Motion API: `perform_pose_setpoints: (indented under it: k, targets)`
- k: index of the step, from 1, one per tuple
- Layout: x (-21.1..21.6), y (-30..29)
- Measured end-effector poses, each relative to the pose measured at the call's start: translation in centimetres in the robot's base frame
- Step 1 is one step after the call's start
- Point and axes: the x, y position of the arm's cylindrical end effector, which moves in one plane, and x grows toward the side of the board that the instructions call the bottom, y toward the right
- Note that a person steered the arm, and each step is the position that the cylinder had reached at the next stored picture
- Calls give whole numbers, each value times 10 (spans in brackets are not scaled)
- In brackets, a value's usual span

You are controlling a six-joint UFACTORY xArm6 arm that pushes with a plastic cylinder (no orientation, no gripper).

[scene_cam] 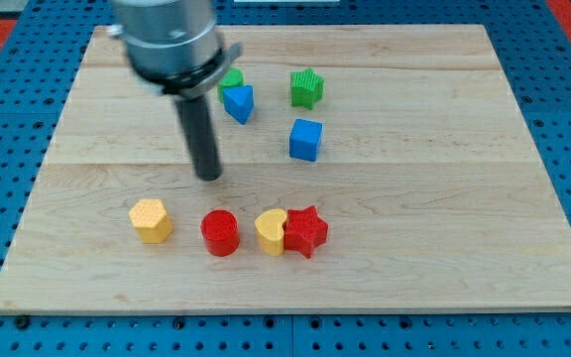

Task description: Push the cube diagonally to the green star

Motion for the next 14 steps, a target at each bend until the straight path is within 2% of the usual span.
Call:
perform_pose_setpoints:
  k: [2,5,6,8,10,12,13,14]
  targets:
    - [-38,111]
    - [-48,243]
    - [-72,227]
    - [-78,163]
    - [-148,164]
    - [-144,164]
    - [-149,125]
    - [-186,110]
